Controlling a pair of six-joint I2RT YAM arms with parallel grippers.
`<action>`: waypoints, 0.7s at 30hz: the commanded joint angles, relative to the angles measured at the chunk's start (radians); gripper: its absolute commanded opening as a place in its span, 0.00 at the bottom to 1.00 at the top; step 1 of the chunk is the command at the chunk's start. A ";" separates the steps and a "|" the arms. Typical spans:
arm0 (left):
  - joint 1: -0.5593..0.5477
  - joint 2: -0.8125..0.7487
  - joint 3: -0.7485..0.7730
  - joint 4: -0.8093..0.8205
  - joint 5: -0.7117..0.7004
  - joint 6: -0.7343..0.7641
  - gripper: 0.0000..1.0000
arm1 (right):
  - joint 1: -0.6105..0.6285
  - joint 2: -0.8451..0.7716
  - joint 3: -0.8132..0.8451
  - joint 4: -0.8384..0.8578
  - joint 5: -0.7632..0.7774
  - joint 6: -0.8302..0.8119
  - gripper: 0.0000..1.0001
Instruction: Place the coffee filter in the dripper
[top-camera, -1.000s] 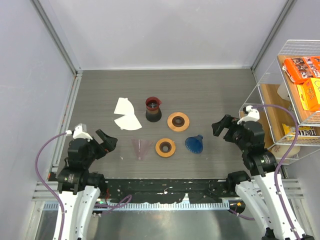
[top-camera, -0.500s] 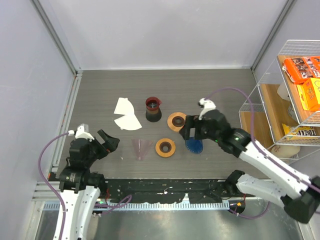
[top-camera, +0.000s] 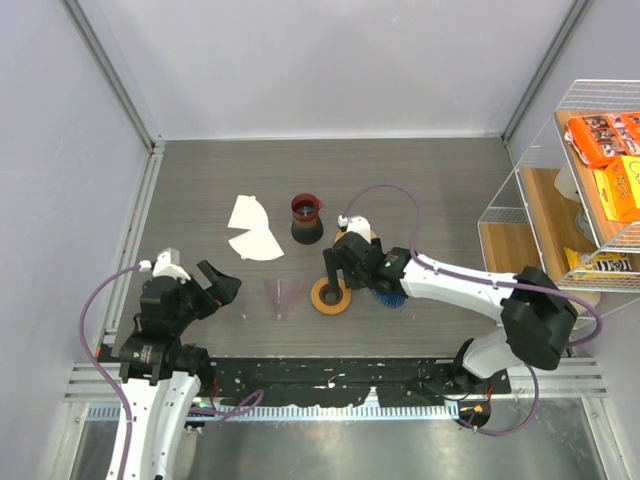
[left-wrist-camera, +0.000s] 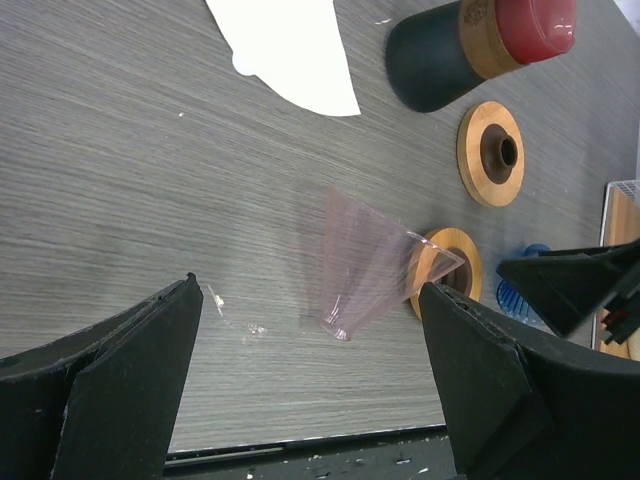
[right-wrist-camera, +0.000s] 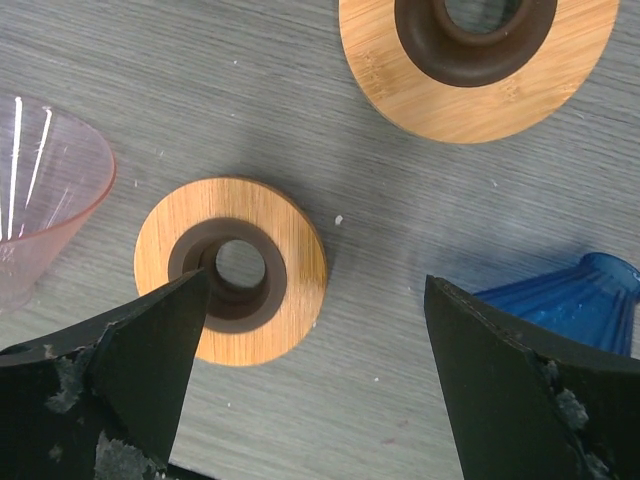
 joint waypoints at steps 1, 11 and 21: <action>-0.002 -0.008 0.003 0.010 0.016 0.002 0.99 | 0.002 0.048 0.029 0.116 0.020 0.035 0.94; -0.003 -0.012 -0.007 -0.004 0.016 0.000 0.99 | 0.002 0.140 -0.003 0.174 -0.057 0.050 0.83; -0.002 -0.006 -0.013 0.002 0.022 -0.001 0.99 | 0.004 0.150 -0.052 0.174 -0.060 0.067 0.77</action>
